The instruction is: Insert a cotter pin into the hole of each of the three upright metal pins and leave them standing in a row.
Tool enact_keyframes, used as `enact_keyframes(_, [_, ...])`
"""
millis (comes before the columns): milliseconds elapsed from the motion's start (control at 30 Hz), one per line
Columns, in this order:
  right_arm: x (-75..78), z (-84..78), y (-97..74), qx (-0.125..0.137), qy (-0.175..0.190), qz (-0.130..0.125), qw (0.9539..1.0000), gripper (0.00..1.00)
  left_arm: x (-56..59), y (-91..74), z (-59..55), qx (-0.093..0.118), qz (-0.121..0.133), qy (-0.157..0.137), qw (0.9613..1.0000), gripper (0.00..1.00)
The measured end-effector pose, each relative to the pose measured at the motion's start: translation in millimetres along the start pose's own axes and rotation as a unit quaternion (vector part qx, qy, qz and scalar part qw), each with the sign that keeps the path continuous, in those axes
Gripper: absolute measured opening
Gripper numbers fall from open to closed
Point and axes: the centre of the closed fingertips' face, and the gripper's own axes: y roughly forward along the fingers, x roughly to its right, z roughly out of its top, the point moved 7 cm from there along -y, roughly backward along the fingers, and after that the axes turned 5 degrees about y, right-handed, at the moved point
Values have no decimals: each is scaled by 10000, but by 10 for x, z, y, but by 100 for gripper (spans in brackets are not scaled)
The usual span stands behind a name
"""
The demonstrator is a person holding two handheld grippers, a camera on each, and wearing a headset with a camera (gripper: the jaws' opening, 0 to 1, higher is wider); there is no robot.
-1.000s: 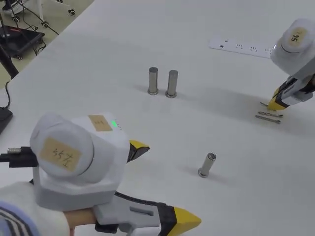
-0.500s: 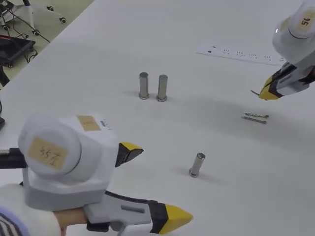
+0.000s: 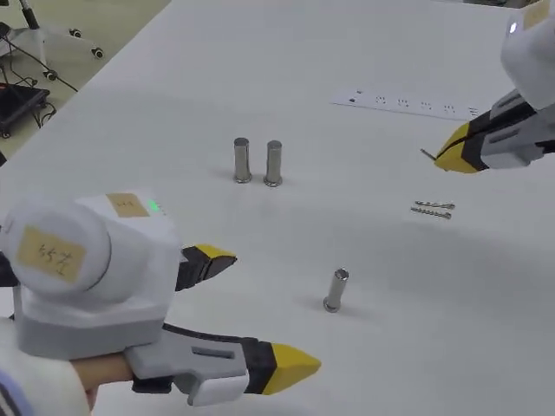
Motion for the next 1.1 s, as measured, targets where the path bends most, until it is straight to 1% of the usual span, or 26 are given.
enact_keyframes(167, [-193, 20, -105, 239, 13, -51, 9997, 1, 21, -23, 33, 22, -45, 49, 10000, 77])
enact_keyframes(200, [-209, 12, -103, 282, 14, -44, 9996, 1, 27, -22, 43, 49, -51, 11, 10000, 76])
enact_keyframes(300, [-357, -7, -157, 429, 84, -53, 9990, 1, 40, -22, 65, 119, -57, -100, 9999, 73])
enact_keyframes(433, [-521, -57, -202, 496, 76, -79, 9987, 1, 63, -22, 97, 213, -91, -196, 9995, 73])
enact_keyframes(533, [-646, -76, -247, 576, 125, -79, 9982, 2, 76, -21, 123, 287, -149, -338, 9989, 71])
enact_keyframes(667, [-775, -75, -296, 715, 182, -134, 9972, 2, 72, -10, 139, 307, -172, -431, 9985, 66])
enact_keyframes(733, [-845, -68, -316, 800, 196, -153, 9965, 2, 58, 7, 134, 270, -164, -536, 9981, 64])
enact_keyframes(767, [-842, -79, -316, 840, 213, -144, 9961, 2, 54, 18, 129, 237, -171, -649, 9975, 64])
enact_keyframes(800, [-850, -86, -316, 854, 245, -142, 9959, 2, 52, 27, 135, 253, -190, -702, 9970, 64])
enact_keyframes(833, [-896, -91, -319, 884, 300, -138, 9955, 2, 61, 32, 142, 275, -221, -801, 9962, 64])
enact_keyframes(933, [-1011, -102, -313, 989, 406, -126, 9942, 2, 85, 44, 173, 325, -289, -925, 9948, 63])
enact_keyframes(1000, [-1043, -132, -295, 1031, 465, -128, 9935, 2, 96, 52, 186, 340, -325, -998, 9939, 61])
enact_keyframes(1100, [-1150, -155, -269, 1142, 666, -45, 9912, 2, 114, 69, 202, 328, -392, -1159, 9919, 56])
